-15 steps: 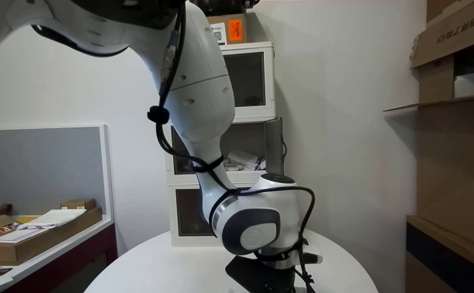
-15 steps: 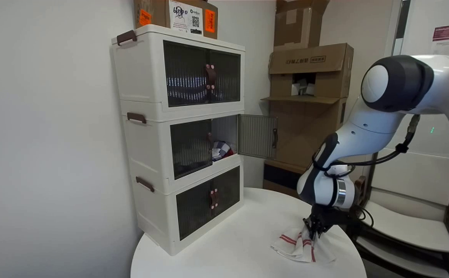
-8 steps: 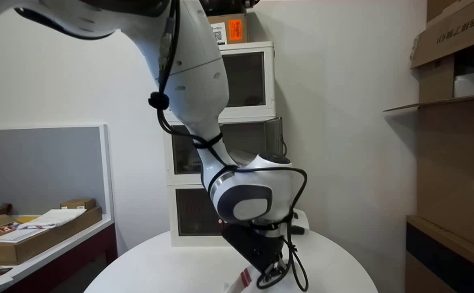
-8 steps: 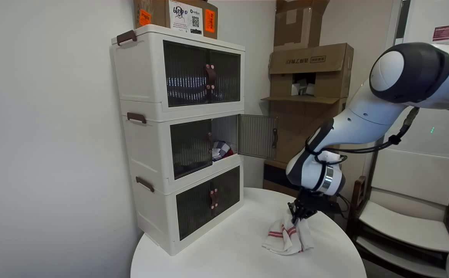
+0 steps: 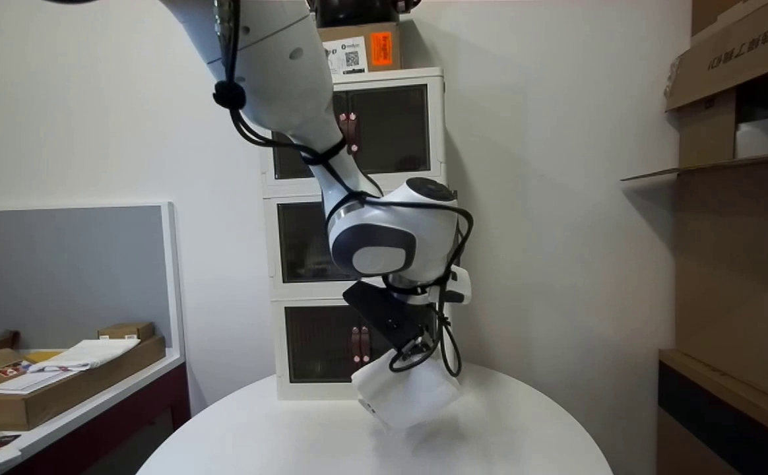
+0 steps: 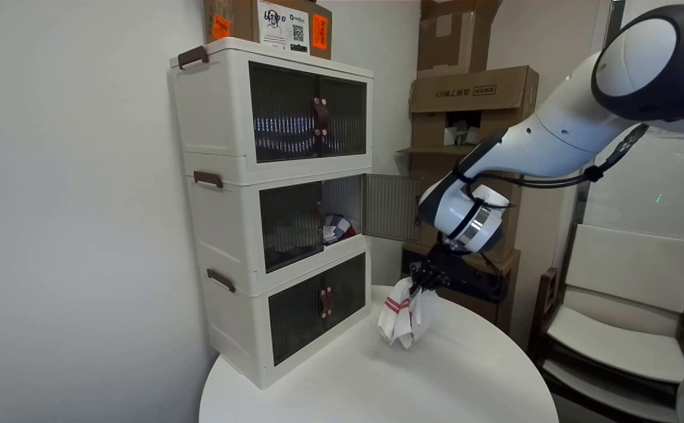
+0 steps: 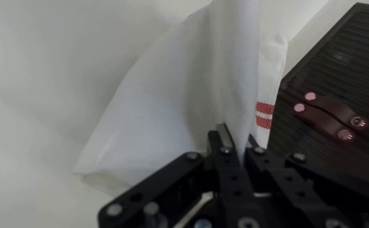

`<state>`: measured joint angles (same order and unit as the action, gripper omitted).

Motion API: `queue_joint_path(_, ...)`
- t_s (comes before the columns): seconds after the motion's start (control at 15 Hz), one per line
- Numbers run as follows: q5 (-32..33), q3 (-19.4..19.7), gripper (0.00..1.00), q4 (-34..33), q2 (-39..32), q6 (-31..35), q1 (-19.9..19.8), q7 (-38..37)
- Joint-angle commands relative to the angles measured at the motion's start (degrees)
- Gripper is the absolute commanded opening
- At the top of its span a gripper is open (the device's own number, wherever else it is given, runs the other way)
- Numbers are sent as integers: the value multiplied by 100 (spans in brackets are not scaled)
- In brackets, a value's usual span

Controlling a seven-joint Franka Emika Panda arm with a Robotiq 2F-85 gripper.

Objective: Move the towel to the cabinet in the middle

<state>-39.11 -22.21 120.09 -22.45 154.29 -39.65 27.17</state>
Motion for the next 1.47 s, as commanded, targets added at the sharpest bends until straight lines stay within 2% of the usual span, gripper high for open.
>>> queue_joint_path(0.0, -770, 292, 1, -84, 424, -489, 362, 645)
queue_joint_path(0.13, -998, 552, 1, -140, 604, -659, 697, 938)
queue_joint_path(0.4, -976, 1150, 1, -351, 845, -772, 1542, 1440)
queue_joint_path(0.53, -1038, 1312, 1, -509, 912, -642, 1871, 1679)
queue_joint_path(0.73, -1579, 1404, 1, -861, 935, -449, 2199, 2130)
queue_joint_path(0.8, -1759, 1040, 1, -975, 912, -359, 1927, 2260)
queue_joint_path(1.13, -3170, 791, 1, -1530, 824, -332, 1864, 3352)
queue_joint_path(1.4, -3978, 698, 1, -1997, 502, -167, 1931, 4222)
